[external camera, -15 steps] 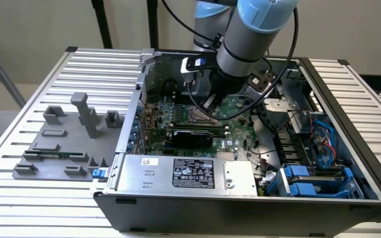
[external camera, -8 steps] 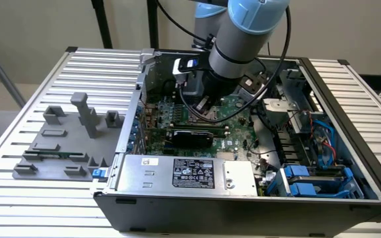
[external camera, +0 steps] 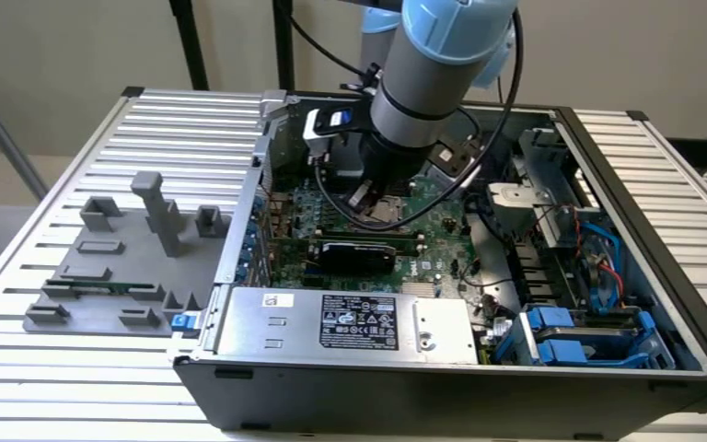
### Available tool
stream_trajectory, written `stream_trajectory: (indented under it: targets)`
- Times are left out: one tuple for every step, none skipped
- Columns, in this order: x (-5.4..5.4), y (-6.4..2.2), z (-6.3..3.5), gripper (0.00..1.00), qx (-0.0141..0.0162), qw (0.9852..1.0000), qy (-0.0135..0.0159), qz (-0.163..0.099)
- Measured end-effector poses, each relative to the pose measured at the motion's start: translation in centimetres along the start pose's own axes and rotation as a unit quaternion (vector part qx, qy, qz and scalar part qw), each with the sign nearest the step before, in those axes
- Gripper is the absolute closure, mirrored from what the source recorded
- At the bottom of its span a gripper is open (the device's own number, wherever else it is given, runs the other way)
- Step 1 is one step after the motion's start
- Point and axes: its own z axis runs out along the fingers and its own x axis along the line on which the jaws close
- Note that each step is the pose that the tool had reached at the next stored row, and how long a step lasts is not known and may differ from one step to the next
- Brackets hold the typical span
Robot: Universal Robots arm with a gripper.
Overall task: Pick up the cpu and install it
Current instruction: 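Install the second cpu locking lever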
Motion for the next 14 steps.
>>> stream_trajectory:
  targets:
    - [-0.1, -0.09, -0.01, 0.89, 0.0006, 1.0000, -0.0004, 0.000]
    - [-0.2, -0.21, 0.01, 0.89, 0.0018, 1.0000, -0.0012, 0.001]
    - [-0.3, -0.33, 0.02, 0.89, 0.0030, 1.0000, -0.0022, 0.001]
    - [-0.4, -0.45, 0.04, 0.89, 0.0040, 1.0000, -0.0029, 0.001]
    - [-0.5, -0.55, 0.06, 0.89, 0.0047, 1.0000, -0.0035, 0.002]
    - [-0.5, -0.65, 0.10, 0.89, 0.0054, 1.0000, -0.0039, 0.002]
    - [-0.6, -0.71, 0.15, 0.89, 0.0060, 1.0000, -0.0043, 0.002]
    - [-0.6, -0.75, 0.22, 0.89, 0.0061, 1.0000, -0.0046, 0.002]
    - [-0.6, -0.78, 0.30, 0.89, 0.0061, 1.0000, -0.0049, 0.003]
    - [-0.6, -0.80, 0.39, 0.89, 0.0060, 1.0000, -0.0052, 0.003]
    - [-0.6, -0.81, 0.51, 0.89, 0.0060, 1.0000, -0.0053, 0.003]
    - [-0.6, -0.82, 0.66, 0.89, 0.0059, 1.0000, -0.0055, 0.003]
    - [-0.7, -0.82, 0.84, 0.89, 0.0057, 1.0000, -0.0058, 0.003]
    - [-0.7, -0.82, 1.03, 0.89, 0.0055, 1.0000, -0.0060, 0.003]
